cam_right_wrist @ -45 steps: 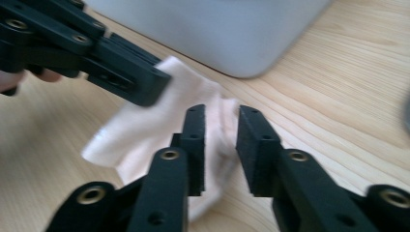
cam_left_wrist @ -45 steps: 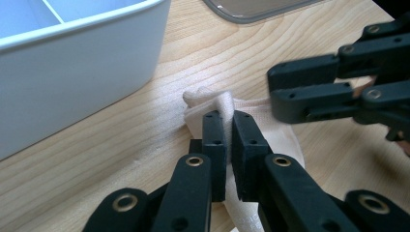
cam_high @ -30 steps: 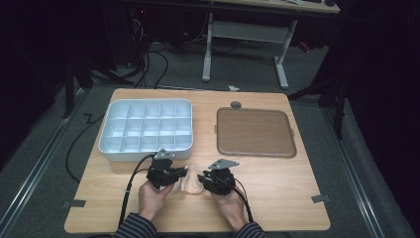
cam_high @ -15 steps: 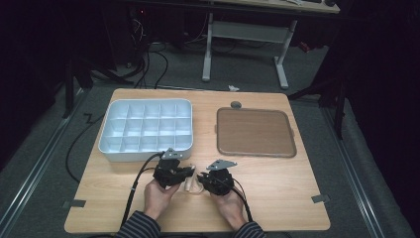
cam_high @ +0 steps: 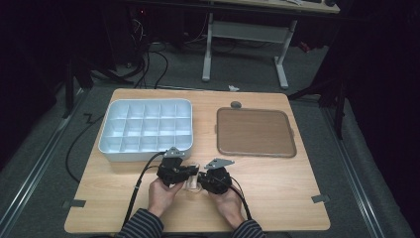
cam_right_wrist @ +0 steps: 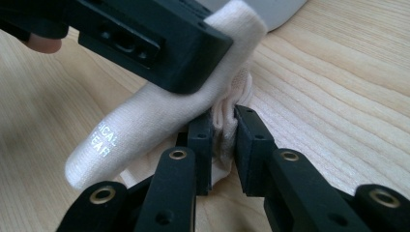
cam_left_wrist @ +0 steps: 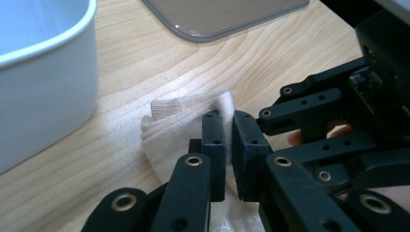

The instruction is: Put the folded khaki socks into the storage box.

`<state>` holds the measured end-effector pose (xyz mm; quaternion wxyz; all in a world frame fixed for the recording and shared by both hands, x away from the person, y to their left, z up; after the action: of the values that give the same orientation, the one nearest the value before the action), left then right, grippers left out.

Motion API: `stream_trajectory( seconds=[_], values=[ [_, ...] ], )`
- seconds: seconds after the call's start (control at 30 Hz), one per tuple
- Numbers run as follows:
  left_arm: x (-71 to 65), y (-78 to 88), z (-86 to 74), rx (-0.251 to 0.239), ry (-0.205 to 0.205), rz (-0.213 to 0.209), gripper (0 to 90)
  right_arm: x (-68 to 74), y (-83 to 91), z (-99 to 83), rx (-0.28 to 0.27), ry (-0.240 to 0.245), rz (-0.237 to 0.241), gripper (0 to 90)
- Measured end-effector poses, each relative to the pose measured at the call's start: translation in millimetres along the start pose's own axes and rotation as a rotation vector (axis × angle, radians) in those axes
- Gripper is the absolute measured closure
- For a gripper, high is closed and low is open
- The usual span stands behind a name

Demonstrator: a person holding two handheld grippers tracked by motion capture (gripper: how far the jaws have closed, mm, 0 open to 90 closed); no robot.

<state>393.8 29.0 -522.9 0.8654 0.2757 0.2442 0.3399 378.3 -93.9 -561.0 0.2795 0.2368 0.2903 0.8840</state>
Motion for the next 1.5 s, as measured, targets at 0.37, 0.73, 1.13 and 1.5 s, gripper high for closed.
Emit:
stream_trajectory(
  seconds=[0.37,0.73,1.13,1.5],
  values=[
    [5.2,-7.4,-3.8,0.025,-0.019,0.01,85.2,1.8,1.8,-0.6,0.001,0.009,0.007,76.5],
    [5.5,-12.7,-7.0,0.047,-0.036,0.025,85.2,8.1,19.4,-3.9,-0.015,0.026,-0.015,73.1],
    [4.4,-16.1,-9.2,0.056,-0.043,0.03,85.0,41.7,32.2,-3.5,-0.062,0.103,0.022,68.6],
    [8.4,-16.1,-12.3,0.047,-0.031,0.02,84.7,37.7,12.9,-14.1,0.01,0.105,-0.006,84.5]
  ],
)
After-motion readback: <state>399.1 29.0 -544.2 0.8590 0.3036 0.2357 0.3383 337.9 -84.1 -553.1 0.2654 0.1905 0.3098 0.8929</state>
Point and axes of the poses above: each handheld gripper's, and its own axes: y roughly backward along the jaws, z roughly out of its top, x roughly to its left, the point moved 5 cm from there along -y, roughly forward along the jaws, and after that the axes turned 10 degrees about z, right-handed, at the moved point
